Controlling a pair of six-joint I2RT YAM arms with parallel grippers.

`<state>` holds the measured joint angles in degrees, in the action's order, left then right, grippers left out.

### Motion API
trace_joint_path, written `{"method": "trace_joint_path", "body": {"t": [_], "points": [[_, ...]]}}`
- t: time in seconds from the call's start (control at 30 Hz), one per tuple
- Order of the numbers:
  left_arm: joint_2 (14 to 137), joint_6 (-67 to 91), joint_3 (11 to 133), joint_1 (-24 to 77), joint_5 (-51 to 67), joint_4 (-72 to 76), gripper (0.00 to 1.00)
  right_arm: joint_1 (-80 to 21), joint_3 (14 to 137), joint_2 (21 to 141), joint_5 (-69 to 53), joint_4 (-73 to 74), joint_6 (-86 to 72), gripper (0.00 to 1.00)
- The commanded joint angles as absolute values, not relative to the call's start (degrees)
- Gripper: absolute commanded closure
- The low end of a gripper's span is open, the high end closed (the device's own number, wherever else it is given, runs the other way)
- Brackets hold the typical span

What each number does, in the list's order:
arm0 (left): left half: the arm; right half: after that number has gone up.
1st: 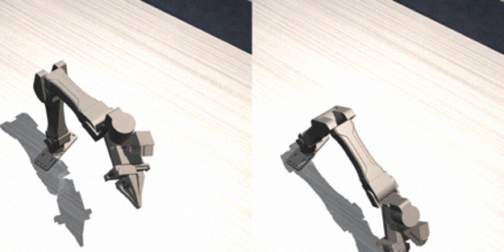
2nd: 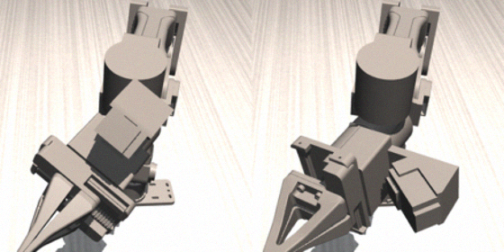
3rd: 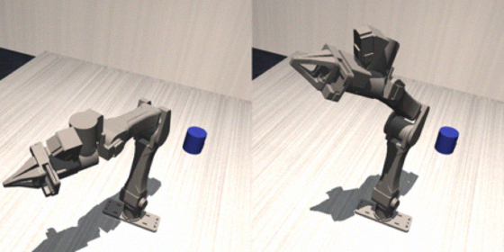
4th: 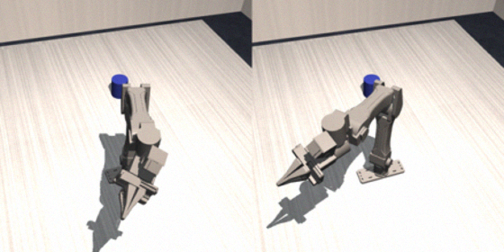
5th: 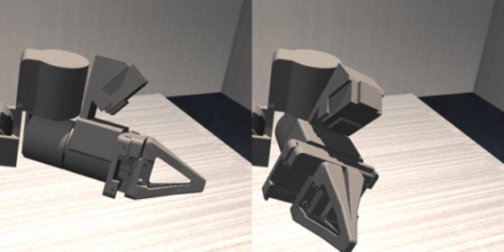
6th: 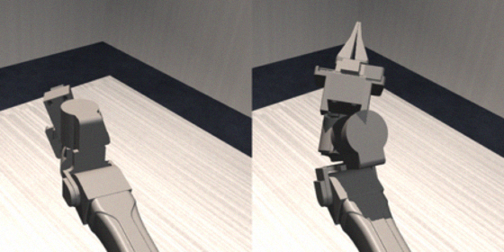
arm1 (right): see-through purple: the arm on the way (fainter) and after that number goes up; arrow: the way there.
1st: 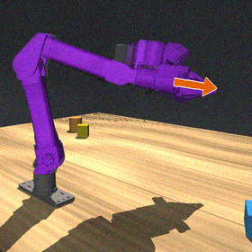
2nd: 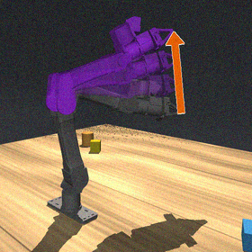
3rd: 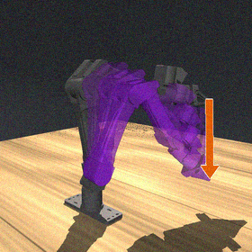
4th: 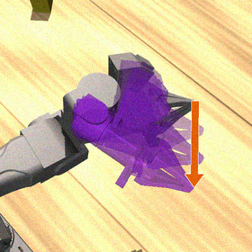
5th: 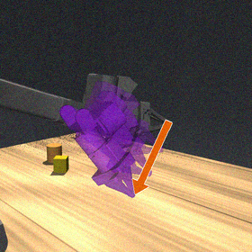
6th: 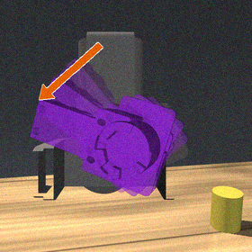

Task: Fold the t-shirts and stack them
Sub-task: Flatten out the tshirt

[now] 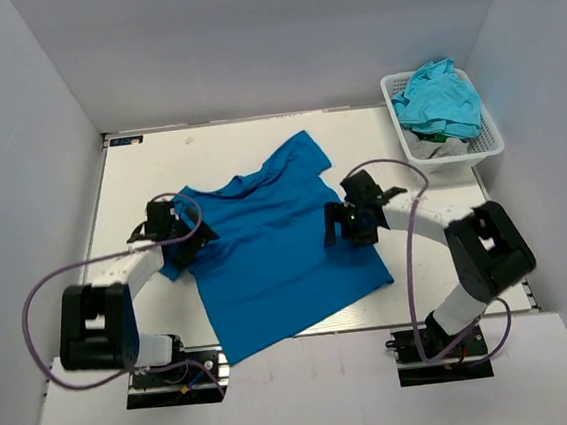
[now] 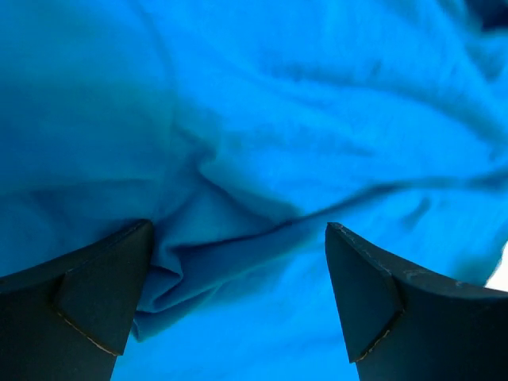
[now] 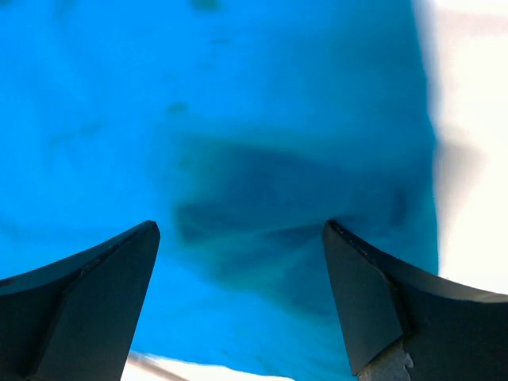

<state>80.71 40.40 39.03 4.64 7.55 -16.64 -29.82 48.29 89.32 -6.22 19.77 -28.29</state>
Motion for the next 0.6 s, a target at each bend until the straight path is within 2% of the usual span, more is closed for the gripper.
{"method": "trace_joint_path", "body": {"t": [0.0, 0.1, 0.27, 0.3, 0.33, 0.4, 0.47, 0.53, 0.57], "points": [[74.29, 45.34, 33.06, 5.54, 5.35, -27.68, 0.0, -26.47, 54.27, 98.68, 8.32, 24.51, -24.71, 0.1], [67.52, 46.49, 27.09, 7.12, 9.92, -27.69, 0.0, -23.47, 64.31, 105.53, 11.5, 26.98, -20.58, 0.1], [62.05, 45.79, 26.54, 10.55, 19.06, -27.69, 0.0, -17.68, 93.74, 120.65, 12.04, 37.66, -13.21, 0.1], [60.66, 45.79, 27.67, 11.5, 20.38, -28.73, 0.0, -17.49, 105.7, 122.67, 11.43, 39.44, -12.75, 0.1], [59.86, 45.79, 27.69, 12.12, 23.09, -28.74, 0.0, -16.97, 109.39, 128.0, 11.08, 43.12, -12.22, 0.1], [58.02, 45.79, 30.05, 13.53, 24.87, -28.74, 0.0, -17.23, 117.9, 130.42, 7.92, 47.36, -9.33, 0.1], [56.51, 43.17, 33.81, 14.14, 24.35, -30.93, 0.0, -18.02, 117.08, 128.34, 6.51, 46.68, -7.56, 0.1], [56.51, 39.22, 42.16, 14.68, 22.52, -34.6, 0.0, -19.24, 108.75, 122.72, 5.1, 41.85, -7.47, 0.1], [58.86, 37.98, 47.84, 15.2, 21.11, -35.85, 0.0, -19.6, 103.5, 115.91, 4.75, 40.44, -7.73, 0.1]]}}
